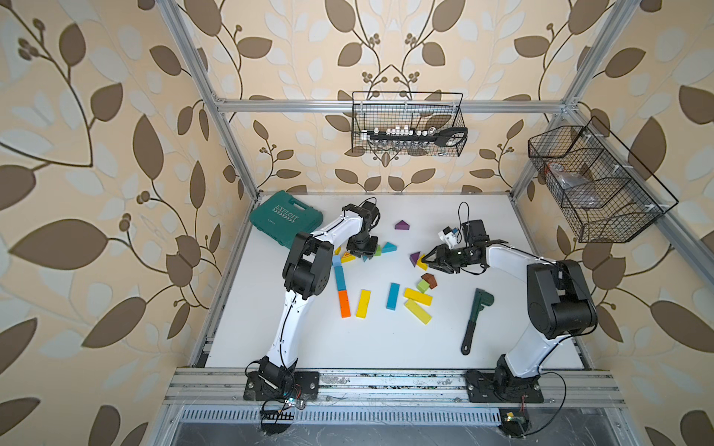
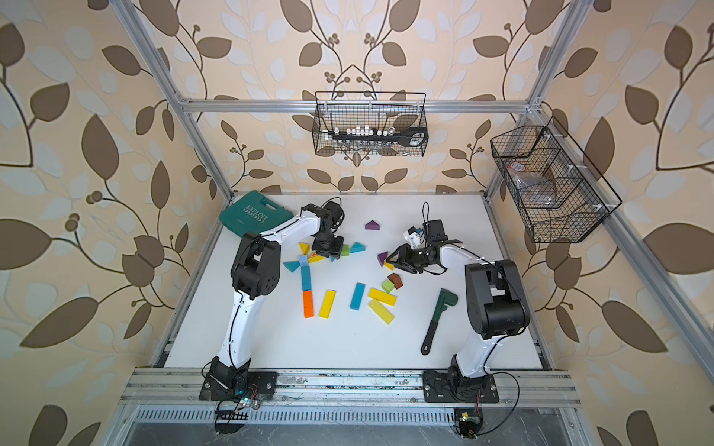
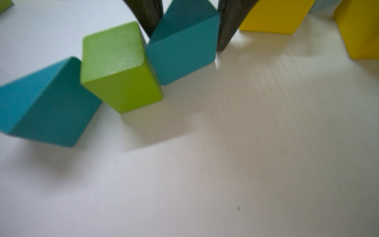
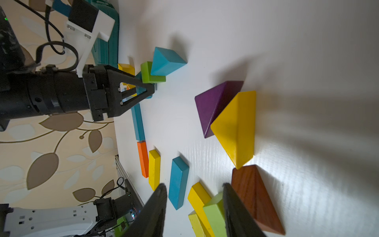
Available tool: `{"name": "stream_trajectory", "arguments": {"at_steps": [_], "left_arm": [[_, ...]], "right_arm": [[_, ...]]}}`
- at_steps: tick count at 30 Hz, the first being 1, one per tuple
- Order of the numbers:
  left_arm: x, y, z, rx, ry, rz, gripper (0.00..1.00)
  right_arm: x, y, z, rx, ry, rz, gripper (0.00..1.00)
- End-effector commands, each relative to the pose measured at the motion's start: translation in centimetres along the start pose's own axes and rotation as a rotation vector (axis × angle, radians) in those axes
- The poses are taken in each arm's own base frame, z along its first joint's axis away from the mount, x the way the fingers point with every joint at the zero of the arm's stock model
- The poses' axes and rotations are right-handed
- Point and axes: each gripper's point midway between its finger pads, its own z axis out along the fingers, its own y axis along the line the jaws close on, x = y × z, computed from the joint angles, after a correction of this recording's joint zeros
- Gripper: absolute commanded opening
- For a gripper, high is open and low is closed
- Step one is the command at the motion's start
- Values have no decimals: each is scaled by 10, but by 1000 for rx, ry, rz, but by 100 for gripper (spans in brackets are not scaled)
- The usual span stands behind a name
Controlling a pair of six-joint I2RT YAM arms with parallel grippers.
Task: Assemble a small pinwheel with building blocks
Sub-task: Assemble the building block at the center of the board.
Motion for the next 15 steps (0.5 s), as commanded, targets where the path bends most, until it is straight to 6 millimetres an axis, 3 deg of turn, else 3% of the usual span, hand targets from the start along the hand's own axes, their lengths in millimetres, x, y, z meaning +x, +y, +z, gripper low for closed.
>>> {"name": "stream_trajectory", "arguments": {"at_steps": [1,8,9,12,15], "left_arm": [[-4,-1,-52,17,-74,-7,47],[5,-7,-97,66,-143,-38,56],[9,-6,-105,68,-157,-50,60],[22,5,-128,41,-212,-106,94],[37,19,-152,24,-274,-167,99]], "right_arm": [[8,-2,-4,52,5,-20,46],[28,-4,-12,232,14,-99,47],[32,-3,-13,266,11,-119,46],[38,-6,-15,360,3,-163,47],[30,-12,-13,414,9,-171,46]]}}
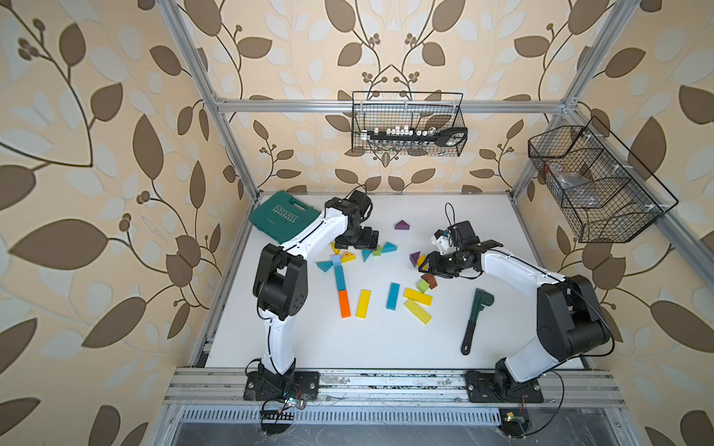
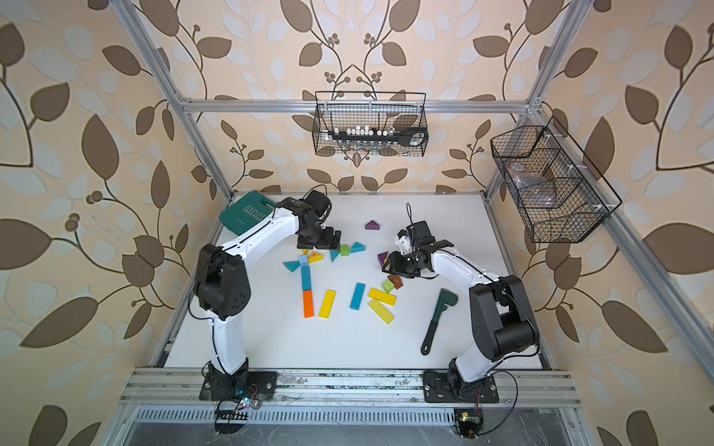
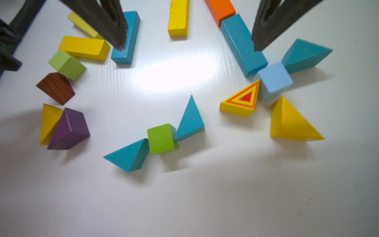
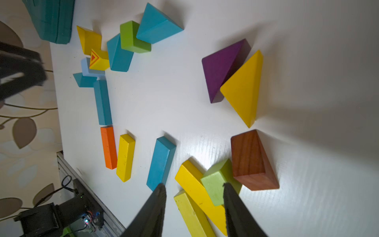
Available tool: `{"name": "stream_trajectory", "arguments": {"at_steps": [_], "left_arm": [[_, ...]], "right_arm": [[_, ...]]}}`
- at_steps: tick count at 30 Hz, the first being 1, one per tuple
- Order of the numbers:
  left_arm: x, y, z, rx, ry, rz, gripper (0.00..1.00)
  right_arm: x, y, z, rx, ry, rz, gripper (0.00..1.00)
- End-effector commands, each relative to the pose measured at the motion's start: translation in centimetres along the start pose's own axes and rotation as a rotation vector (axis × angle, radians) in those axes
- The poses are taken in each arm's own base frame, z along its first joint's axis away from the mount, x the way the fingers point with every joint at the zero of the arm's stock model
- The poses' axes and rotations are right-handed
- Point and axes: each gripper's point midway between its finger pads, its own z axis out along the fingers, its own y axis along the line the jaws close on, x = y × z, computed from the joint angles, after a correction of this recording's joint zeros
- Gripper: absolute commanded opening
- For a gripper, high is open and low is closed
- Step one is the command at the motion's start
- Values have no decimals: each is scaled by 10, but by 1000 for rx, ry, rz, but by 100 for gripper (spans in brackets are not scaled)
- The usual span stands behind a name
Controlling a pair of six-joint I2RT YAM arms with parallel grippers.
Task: Assemble a small pinwheel with building blocks
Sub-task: Assemble the building block at the center of the board, then pick up the building block from the center of the board.
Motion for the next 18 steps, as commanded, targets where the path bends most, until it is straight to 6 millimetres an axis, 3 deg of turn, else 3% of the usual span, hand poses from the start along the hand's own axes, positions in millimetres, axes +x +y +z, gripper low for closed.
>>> {"name": "stream_trajectory", "arguments": {"at_steps": [1,8,18], "left_arm": [[4,22,-43,-28,-98,-107,99],[36,76,-76,-103,-117,-240,99],[53,102,-80,-158,-99,-256,99]], "right_arm": [[-5,-26,2,163,11,-20,46],[-26,-23,17,170,45,-93,44],[-42,-33,42,292,89,-160,46]]}}
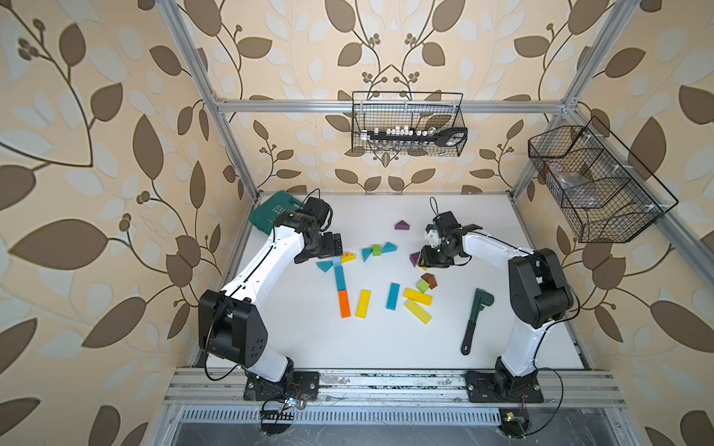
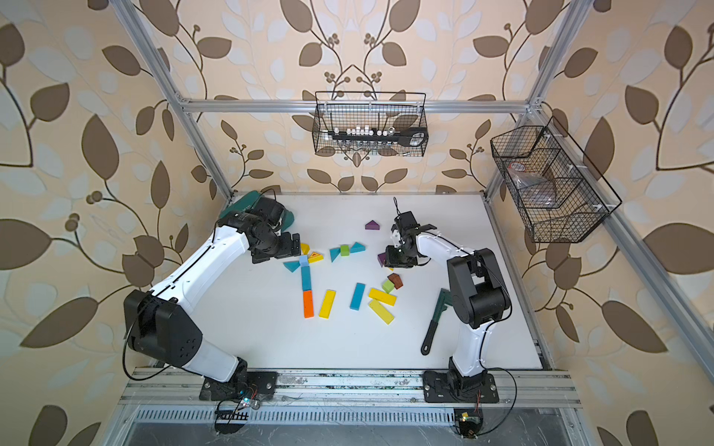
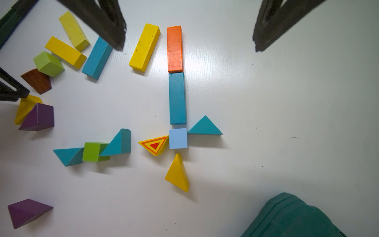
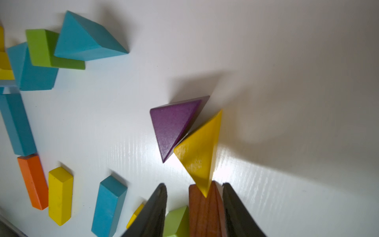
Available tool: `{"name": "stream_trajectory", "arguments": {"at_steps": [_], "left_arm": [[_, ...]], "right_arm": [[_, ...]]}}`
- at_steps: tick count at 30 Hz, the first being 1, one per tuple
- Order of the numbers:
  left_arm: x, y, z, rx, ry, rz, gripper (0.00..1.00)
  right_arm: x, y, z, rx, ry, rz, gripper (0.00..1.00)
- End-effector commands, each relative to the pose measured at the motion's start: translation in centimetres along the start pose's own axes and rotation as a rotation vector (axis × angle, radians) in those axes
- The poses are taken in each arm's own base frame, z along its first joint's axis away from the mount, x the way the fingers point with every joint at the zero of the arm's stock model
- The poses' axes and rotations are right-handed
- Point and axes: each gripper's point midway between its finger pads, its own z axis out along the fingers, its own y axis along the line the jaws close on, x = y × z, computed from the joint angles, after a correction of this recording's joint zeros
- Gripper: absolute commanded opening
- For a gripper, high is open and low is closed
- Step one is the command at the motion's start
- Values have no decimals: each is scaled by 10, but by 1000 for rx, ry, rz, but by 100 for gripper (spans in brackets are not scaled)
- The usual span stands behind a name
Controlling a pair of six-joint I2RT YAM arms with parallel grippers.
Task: Assemble a small pinwheel with building blocks
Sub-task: Pick up the building block from the center of the board.
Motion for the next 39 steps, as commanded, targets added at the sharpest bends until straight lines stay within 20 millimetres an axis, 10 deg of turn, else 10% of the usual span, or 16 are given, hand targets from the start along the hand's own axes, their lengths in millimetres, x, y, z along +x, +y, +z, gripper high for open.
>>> {"name": "stream_trajectory", "arguments": {"at_steps": [1,19,24,33,39], "left_arm": [[0,12,-10,-31,-18,-8,99],[3,19,-5,-65,15,16,99],[4,23,-11,-77,13,18,99],[9,33,-26,-110,-6,29,99],[12,34,-27,-109,0,32,99]], "right_arm": [[-5,-5,4,85,16,-55,46],[-15,-13,27,224,57,-88,43],[-17,-11,27,214,55,-86,28],[-31,4,-27,233,-7,-70,9],[-61,60,-44,217,-101,-107,8]]}}
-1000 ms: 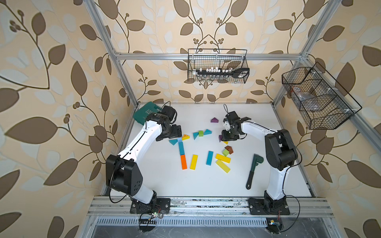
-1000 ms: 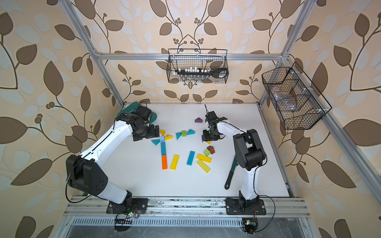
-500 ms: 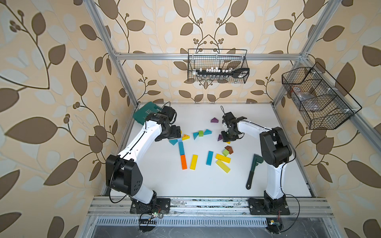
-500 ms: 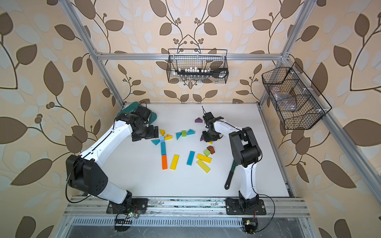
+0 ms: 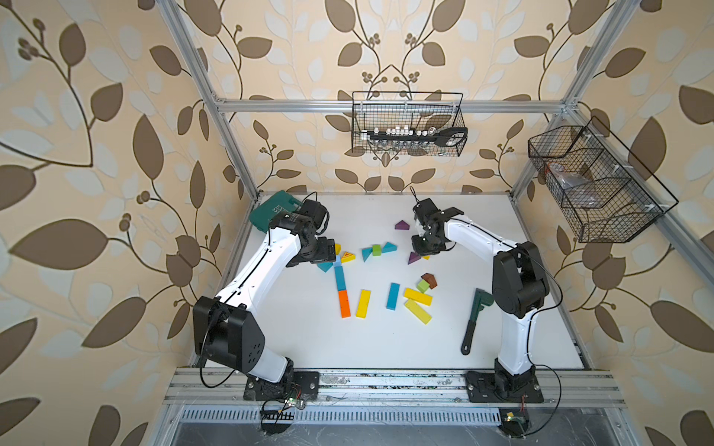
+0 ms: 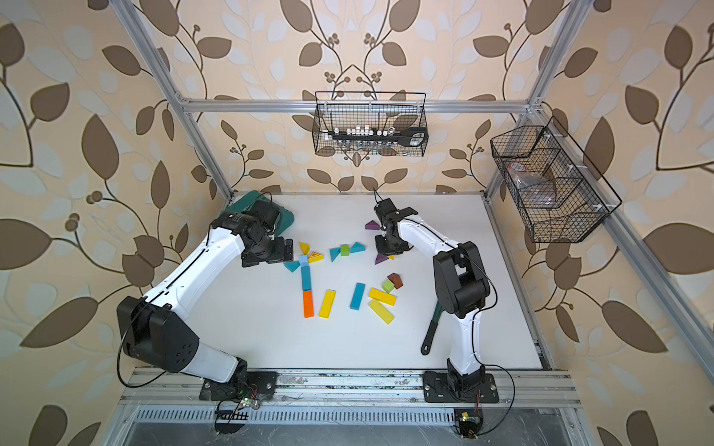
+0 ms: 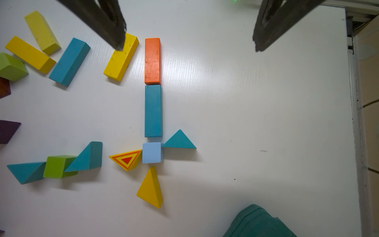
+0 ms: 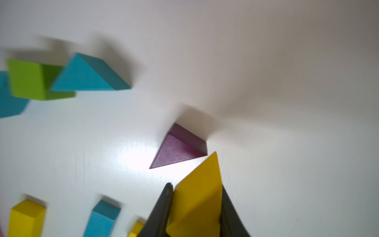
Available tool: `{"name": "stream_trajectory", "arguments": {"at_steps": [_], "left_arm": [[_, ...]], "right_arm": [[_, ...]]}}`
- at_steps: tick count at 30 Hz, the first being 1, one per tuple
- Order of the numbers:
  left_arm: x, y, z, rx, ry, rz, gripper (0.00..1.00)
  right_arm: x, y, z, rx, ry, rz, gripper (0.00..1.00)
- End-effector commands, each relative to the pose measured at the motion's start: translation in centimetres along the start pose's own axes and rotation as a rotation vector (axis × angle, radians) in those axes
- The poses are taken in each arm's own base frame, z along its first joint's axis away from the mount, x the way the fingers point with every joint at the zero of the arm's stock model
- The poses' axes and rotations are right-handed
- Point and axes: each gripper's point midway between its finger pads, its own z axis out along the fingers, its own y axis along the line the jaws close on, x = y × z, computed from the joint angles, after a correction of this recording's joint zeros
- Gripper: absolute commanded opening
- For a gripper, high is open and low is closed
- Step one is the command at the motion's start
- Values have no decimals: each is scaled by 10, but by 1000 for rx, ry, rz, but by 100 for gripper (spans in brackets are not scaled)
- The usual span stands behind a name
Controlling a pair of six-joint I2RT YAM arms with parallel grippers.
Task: Assemble a small pinwheel with building blocks
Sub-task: Pick up the building block from the center of the board, then assemble the building block at the center of the board.
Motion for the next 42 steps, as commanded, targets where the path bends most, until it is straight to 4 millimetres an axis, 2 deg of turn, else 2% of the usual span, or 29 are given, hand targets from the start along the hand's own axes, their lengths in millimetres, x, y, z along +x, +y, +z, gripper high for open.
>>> {"name": "stream_trajectory", "arguments": {"at_steps": [1,6,8,14,18,24,35,42], "left_arm": [[0,10,-13,-14,-22,5,99],[4,7,-10,6,-5,6,99],[7,5,-7,14,7,6,99],[11,0,2,29,47,9,99],[12,0,6,21,61,9,99],[14,1,11,11,77,7,99],[16,1,17,0,108,8,99],[17,0,19,0,119,8,99]], "right_arm": [[-20,29,-15,7,-46,9,8],[-54,70,1,9,-88,29,8],[-67,83,13,5,-109,46,7],[-104,104,37,-36,-233,122,6],[-117,112,42,-71,-297,154,6],[-122,120,53,-101,-304,160,8],[-113,127,90,-103,-249,175,11],[-107,129,95,-87,-230,167,16]]}}
